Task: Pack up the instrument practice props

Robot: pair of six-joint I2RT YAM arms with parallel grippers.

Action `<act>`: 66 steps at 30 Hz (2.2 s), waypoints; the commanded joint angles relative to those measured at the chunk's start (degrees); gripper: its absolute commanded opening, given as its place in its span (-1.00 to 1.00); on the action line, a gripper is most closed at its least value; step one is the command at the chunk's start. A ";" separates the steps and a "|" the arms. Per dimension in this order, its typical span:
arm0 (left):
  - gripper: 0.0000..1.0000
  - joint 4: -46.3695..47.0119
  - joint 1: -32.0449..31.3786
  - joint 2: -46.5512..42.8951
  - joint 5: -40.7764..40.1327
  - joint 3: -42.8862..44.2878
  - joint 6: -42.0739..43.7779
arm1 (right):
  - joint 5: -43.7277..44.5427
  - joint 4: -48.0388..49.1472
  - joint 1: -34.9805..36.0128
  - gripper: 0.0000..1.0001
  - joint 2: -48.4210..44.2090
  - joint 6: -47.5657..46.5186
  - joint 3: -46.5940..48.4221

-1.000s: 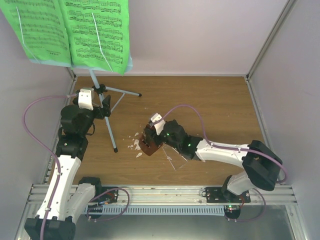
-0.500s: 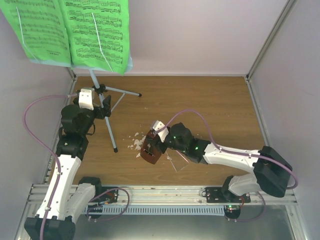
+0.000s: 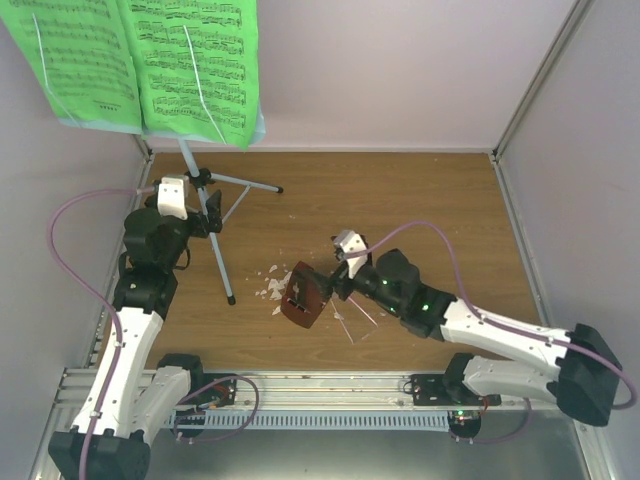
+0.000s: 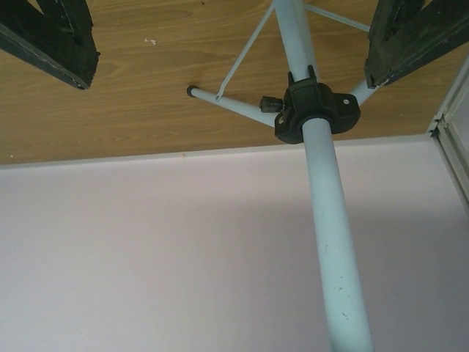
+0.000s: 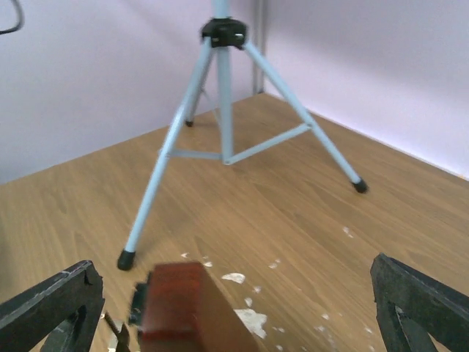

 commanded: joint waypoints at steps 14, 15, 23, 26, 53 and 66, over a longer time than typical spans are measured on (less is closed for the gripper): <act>0.98 -1.62 -3.77 12.39 11.76 15.48 -8.25 | -7.87 5.86 -1.93 0.99 -9.21 3.56 -9.96; 0.98 -1.74 -5.62 13.35 11.11 17.05 -7.18 | -7.88 6.61 -1.27 0.99 -8.30 2.72 -9.86; 0.98 -5.70 -13.81 19.10 5.57 18.20 4.60 | -3.27 13.57 3.49 0.99 -0.44 -2.51 -9.28; 0.98 -5.18 -13.87 19.74 -0.17 15.18 5.63 | -4.13 15.54 4.14 0.99 2.56 -3.58 -8.96; 0.98 -2.79 -13.79 16.28 3.59 13.31 3.82 | 0.22 19.44 3.35 0.71 11.32 -2.27 -8.80; 0.98 -2.92 -13.81 17.07 1.99 13.06 4.48 | 2.52 20.33 3.27 0.77 12.15 -1.73 -7.93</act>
